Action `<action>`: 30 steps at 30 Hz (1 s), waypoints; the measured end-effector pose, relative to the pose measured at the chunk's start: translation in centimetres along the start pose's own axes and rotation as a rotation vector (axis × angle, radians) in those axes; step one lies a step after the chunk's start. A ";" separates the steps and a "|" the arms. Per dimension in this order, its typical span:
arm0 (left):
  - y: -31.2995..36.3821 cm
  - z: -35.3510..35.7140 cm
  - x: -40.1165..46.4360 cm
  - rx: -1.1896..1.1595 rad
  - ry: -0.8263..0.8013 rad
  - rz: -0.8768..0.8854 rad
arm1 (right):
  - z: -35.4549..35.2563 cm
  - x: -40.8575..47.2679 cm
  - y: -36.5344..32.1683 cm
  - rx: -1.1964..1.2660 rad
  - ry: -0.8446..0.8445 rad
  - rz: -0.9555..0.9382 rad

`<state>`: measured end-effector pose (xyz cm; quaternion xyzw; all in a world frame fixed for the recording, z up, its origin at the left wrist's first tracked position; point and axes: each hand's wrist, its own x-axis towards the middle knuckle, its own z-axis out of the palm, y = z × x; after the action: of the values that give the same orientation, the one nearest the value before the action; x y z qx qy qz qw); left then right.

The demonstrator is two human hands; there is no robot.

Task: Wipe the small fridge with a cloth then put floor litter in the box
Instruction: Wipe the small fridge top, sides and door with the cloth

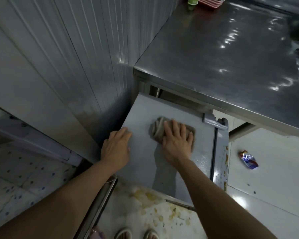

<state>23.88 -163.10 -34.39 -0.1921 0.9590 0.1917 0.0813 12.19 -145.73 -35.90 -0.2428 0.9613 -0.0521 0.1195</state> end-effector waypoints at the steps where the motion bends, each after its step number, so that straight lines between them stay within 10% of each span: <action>1: 0.1 -0.1 0.1 0.002 0.005 -0.007 | 0.6 -1.2 -1.1 -0.009 -0.002 -0.059; 6: 1.1 -0.5 1.5 0.069 -0.041 -0.057 | 0.1 -4.6 -1.0 -0.130 -0.017 -0.311; 14: 4.5 0.4 6.3 0.084 -0.005 0.079 | -0.8 0.7 6.0 0.017 0.177 0.095; 20: 5.8 0.4 8.0 0.038 -0.022 0.031 | 0.4 -1.4 4.5 -0.081 0.164 -0.223; 30: 4.7 0.9 8.1 0.011 0.032 0.082 | -2.3 9.4 5.6 0.003 0.190 0.228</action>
<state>14.70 -161.44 -35.49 -0.1552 0.9684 0.1863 0.0589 1.01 -145.23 -36.54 -0.1259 0.9895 -0.0623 0.0333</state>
